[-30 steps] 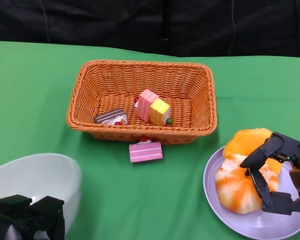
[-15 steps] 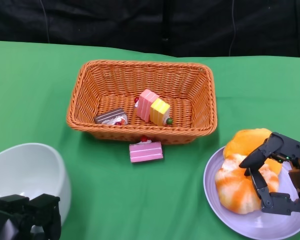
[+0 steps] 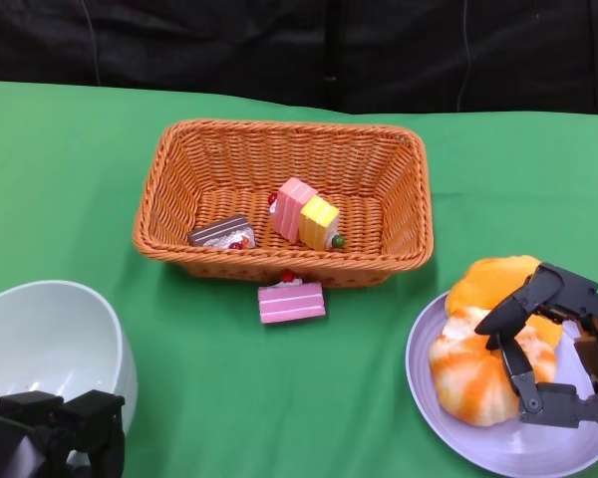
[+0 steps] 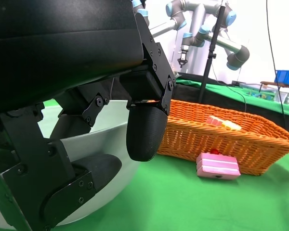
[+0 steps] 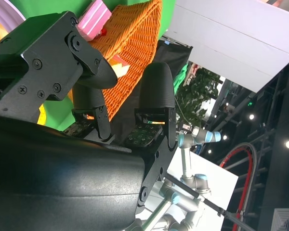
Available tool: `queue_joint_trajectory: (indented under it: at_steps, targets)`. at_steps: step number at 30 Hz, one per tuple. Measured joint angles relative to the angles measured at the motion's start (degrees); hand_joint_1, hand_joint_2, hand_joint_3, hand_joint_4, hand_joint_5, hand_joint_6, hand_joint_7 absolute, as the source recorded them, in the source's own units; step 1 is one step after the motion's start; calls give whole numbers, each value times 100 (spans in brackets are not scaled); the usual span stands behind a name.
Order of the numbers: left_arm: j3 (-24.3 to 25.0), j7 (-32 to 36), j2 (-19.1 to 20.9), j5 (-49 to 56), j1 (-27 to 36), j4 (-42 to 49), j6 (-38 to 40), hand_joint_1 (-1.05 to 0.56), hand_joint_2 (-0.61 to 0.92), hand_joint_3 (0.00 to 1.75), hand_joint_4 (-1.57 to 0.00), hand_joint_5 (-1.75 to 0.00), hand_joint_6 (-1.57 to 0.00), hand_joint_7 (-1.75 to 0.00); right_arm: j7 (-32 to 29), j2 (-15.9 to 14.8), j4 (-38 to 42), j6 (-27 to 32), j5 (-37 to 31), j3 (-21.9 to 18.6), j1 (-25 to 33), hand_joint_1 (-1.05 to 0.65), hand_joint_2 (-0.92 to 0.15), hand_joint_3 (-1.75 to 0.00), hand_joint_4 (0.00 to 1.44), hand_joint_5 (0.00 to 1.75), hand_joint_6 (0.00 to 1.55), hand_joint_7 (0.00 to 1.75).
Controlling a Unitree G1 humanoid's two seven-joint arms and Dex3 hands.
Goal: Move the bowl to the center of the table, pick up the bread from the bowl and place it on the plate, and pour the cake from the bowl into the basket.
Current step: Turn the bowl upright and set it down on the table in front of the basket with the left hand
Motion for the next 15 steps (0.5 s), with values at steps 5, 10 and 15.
queue_joint_trajectory:
  at_steps: [5, 10, 15]
  targets:
    - [-33, -4, -3, 104, 60, -253, 111, -9, 35, 114, -89, -156, -89, -117, 1, 0, -23, 0, 0, 0, 1, 11, -34, -133, 69, 146, 69, 119]
    - [-204, -129, -277, 29, 199, -773, 357, -18, 62, 56, -79, -107, -90, -39, 5, 0, -29, 4, 4, 4, 4, 12, -35, -132, 69, 145, 69, 119]
    - [-464, -450, -875, -251, 263, -1419, 874, -29, 85, 12, -69, -94, -87, -10, 10, 0, -37, 11, 7, 22, 10, 12, -35, -131, 69, 146, 68, 119]
